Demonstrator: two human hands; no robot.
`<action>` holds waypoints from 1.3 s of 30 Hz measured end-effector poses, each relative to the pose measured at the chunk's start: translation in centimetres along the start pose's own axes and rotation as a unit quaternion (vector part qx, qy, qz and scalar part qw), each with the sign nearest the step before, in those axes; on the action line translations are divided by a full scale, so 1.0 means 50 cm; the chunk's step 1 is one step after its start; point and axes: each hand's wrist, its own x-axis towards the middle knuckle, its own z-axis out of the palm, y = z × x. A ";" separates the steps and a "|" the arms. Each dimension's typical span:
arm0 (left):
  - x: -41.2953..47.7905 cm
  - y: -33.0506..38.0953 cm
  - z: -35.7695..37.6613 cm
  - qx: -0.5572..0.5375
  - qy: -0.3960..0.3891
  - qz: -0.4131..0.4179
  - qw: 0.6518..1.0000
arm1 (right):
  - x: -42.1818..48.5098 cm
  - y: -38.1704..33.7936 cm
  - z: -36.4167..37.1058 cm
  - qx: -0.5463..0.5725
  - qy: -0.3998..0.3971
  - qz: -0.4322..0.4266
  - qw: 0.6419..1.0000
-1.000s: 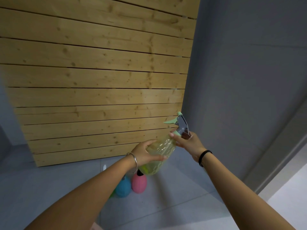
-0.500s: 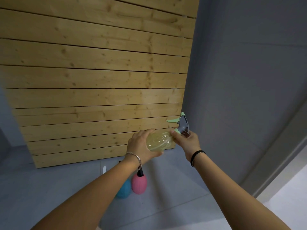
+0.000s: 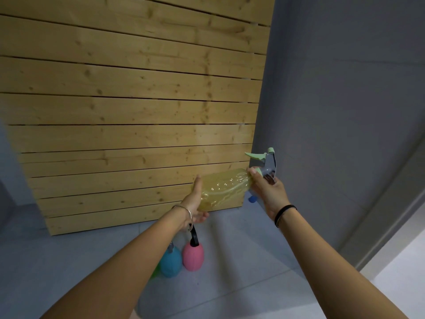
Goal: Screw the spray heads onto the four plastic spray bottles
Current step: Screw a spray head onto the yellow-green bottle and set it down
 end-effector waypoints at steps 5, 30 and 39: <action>-0.007 -0.003 -0.012 0.039 -0.051 0.087 0.994 | 0.003 0.011 -0.031 0.022 0.020 0.049 0.998; -0.008 0.030 -0.044 -0.095 -0.104 0.038 0.989 | -0.008 0.013 0.002 0.016 -0.008 0.067 0.998; -0.010 -0.003 -0.024 0.075 -0.111 0.077 0.988 | 0.005 0.015 -0.025 0.019 0.011 0.075 0.997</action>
